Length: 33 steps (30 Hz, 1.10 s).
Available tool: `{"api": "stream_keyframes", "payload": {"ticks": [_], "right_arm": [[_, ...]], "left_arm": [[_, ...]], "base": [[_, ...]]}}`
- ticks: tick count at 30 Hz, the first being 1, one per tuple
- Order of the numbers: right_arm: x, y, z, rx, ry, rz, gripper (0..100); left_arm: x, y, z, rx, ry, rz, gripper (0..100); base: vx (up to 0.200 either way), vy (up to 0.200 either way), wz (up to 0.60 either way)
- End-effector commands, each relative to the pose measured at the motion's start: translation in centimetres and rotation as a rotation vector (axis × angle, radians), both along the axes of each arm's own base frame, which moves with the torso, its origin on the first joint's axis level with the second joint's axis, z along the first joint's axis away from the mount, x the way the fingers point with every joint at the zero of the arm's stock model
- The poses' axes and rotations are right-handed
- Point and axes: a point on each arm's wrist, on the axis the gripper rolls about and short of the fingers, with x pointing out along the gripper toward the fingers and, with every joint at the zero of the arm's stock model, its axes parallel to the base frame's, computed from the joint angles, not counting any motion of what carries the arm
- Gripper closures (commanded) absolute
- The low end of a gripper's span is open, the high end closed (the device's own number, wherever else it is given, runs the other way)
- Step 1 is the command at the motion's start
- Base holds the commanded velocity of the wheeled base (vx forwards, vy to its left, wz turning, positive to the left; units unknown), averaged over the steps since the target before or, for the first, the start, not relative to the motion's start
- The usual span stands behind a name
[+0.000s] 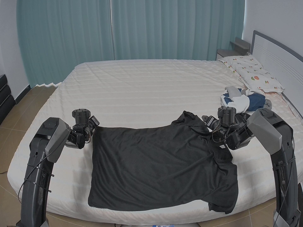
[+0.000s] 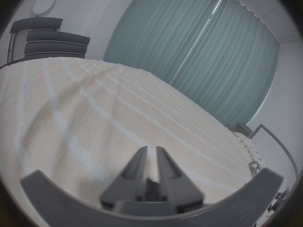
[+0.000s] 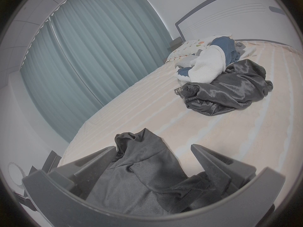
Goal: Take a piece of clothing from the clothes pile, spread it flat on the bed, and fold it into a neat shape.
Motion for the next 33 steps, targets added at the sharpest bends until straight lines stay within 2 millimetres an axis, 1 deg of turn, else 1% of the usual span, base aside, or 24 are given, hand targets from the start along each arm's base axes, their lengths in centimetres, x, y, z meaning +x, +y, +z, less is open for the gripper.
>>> {"api": "stream_keyframes", "payload": {"ticks": [1,5,7,11,12,13,14,15,18,19,20,23,26,27,30,33], "right_arm": [[0.0,0.0,-0.1,0.001,0.003,0.000,0],[-0.1,-0.4,0.0,-0.001,0.006,-0.007,0],[-0.5,-0.8,-0.3,-0.010,0.025,-0.012,0],[-1.4,-1.7,0.4,-0.014,0.045,-0.004,0],[-1.7,-2.2,0.9,-0.010,0.047,-0.001,0],[-1.7,-2.2,0.9,-0.010,0.047,-0.001,0],[-2.0,-3.0,1.9,0.000,0.040,0.000,0],[-2.2,-3.5,2.4,0.007,0.038,0.005,0],[-3.2,-4.2,3.5,0.041,0.051,0.045,0],[-3.4,-4.3,3.6,0.045,0.056,0.055,0],[-4.3,-4.3,3.4,0.059,0.084,0.093,0],[-5.3,-4.1,2.8,0.074,0.128,0.145,0],[-5.5,-3.8,2.3,0.077,0.146,0.165,0],[-5.6,-3.5,1.6,0.076,0.163,0.175,0],[-5.4,-2.9,0.8,0.077,0.177,0.184,0],[-5.3,-2.9,0.3,0.076,0.184,0.179,0]], "left_arm": [[-0.1,0.0,-0.1,-0.002,0.002,0.000,0],[-0.3,0.0,-0.1,-0.021,0.009,0.005,0],[-0.5,-0.1,0.0,-0.035,0.014,0.009,0],[-1.3,-0.1,0.7,-0.063,0.030,0.007,0],[-1.8,-0.1,1.3,-0.088,0.036,-0.005,0],[-1.8,-0.1,1.3,-0.088,0.036,-0.005,0],[-2.3,-0.2,1.7,-0.130,0.045,-0.028,0],[-2.5,-0.2,2.0,-0.148,0.046,-0.037,0],[-2.7,0.1,2.2,-0.179,0.051,-0.042,0],[-2.8,0.1,2.2,-0.179,0.053,-0.042,0],[-2.8,0.2,2.2,-0.179,0.054,-0.039,0],[-2.9,0.2,1.9,-0.180,0.065,-0.037,0],[-3.1,0.2,1.8,-0.179,0.072,-0.037,0],[-3.1,0.2,1.7,-0.180,0.074,-0.037,0],[-3.1,0.3,1.7,-0.180,0.077,-0.035,0],[-3.1,0.5,1.7,-0.180,0.078,-0.032,0]], "base": [[0.000,0.000,0.00],[0.000,0.000,0.00],[0.000,0.000,0.00],[0.000,0.000,0.00],[0.000,0.000,0.00],[0.000,0.000,0.00],[0.000,0.000,0.00],[0.000,0.000,0.00],[0.000,0.000,0.00],[0.000,0.000,0.00],[0.000,0.000,0.00],[0.000,0.000,0.00],[0.000,0.000,0.00],[0.000,0.000,0.00],[0.000,0.000,0.00],[0.000,0.000,0.00]]}}
